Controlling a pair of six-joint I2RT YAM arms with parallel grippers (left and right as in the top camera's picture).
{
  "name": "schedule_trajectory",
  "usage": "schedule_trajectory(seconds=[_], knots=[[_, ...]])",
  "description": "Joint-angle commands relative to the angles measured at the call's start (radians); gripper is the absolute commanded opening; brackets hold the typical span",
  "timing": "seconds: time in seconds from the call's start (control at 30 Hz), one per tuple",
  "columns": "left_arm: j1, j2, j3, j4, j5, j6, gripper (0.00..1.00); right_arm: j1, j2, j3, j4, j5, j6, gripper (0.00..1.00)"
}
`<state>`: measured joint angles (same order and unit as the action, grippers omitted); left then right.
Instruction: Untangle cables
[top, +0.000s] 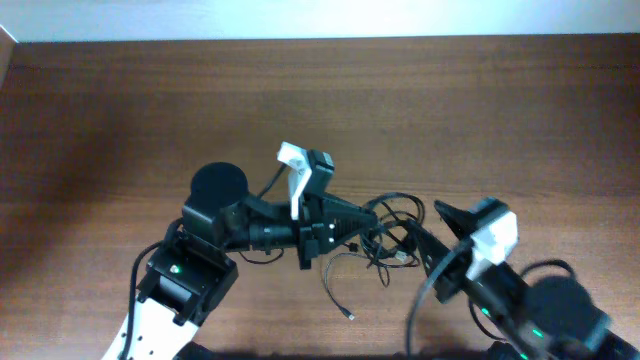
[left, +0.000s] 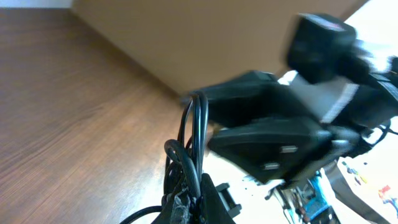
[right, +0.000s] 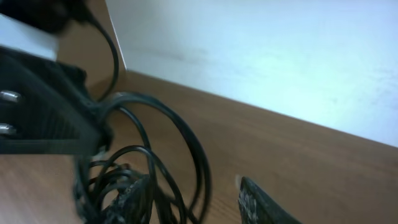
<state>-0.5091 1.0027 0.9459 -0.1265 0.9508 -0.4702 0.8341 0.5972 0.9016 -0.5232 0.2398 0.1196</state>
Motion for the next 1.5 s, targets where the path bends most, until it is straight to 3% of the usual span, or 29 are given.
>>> schedule_trajectory(seconds=[0.0,0.17,0.27,0.33,0.37,0.43,0.47,0.53,0.63,0.67,0.77,0.87,0.97,1.1,1.23,1.3,1.37,1.47], knots=[[-0.044,-0.002,0.016,0.016,0.044,0.016,0.0,0.002,0.111,0.01,0.02,0.193,-0.015,0.42],[-0.058,-0.002,0.016,0.017,0.249,0.077,0.0,-0.004,0.232,0.01,0.111,0.627,-0.007,0.39],[-0.058,-0.002,0.016,0.01,0.258,0.106,0.0,-0.105,0.196,0.029,0.135,0.662,-0.007,0.4],[-0.058,-0.002,0.016,0.005,0.214,0.105,0.0,-0.174,0.158,0.035,0.134,0.563,-0.007,0.43],[-0.058,-0.002,0.016,-0.015,0.119,0.105,0.0,-0.197,0.12,0.035,0.113,0.386,-0.007,0.34],[-0.058,-0.002,0.016,-0.078,-0.088,0.105,0.03,-0.2,0.082,0.035,0.085,0.26,-0.007,0.11],[-0.058,-0.002,0.016,-0.107,-0.184,0.103,0.04,-0.2,0.066,0.035,0.07,0.173,-0.007,0.1],[-0.058,-0.002,0.016,-0.118,-0.296,0.053,0.03,-0.201,0.042,0.035,0.025,0.068,0.035,0.4],[-0.058,-0.002,0.016,-0.118,-0.374,-0.006,0.0,-0.201,0.039,0.035,-0.082,0.011,0.234,0.5],[-0.058,-0.002,0.016,-0.118,-0.398,-0.035,0.0,-0.2,0.039,0.035,-0.109,-0.072,0.233,0.5],[-0.058,-0.002,0.016,-0.119,-0.506,-0.212,0.0,-0.2,0.039,0.035,-0.146,-0.269,0.183,0.58],[-0.058,-0.002,0.016,-0.119,-0.61,-0.562,0.0,-0.2,0.039,0.035,-0.164,-0.444,0.134,0.58],[-0.058,-0.002,0.016,-0.118,-0.618,-0.88,0.0,-0.2,0.039,0.035,-0.219,-0.475,0.002,0.59],[-0.058,-0.002,0.016,-0.119,-0.594,-1.199,0.0,-0.2,0.05,0.035,-0.225,-0.472,-0.09,0.65],[-0.058,-0.002,0.016,-0.177,-0.636,-1.372,0.0,-0.2,0.045,0.058,-0.218,-0.483,-0.114,0.65],[-0.058,-0.002,0.016,-0.222,-0.665,-1.433,0.0,-0.2,0.043,0.065,-0.209,-0.568,-0.249,0.59],[-0.058,-0.002,0.016,-0.232,-0.698,-1.454,0.0,-0.2,0.068,0.064,-0.199,-0.585,-0.348,0.49],[-0.058,-0.002,0.016,-0.232,-0.705,-1.453,0.0,-0.2,0.169,0.064,-0.178,-0.585,-0.348,0.5]])
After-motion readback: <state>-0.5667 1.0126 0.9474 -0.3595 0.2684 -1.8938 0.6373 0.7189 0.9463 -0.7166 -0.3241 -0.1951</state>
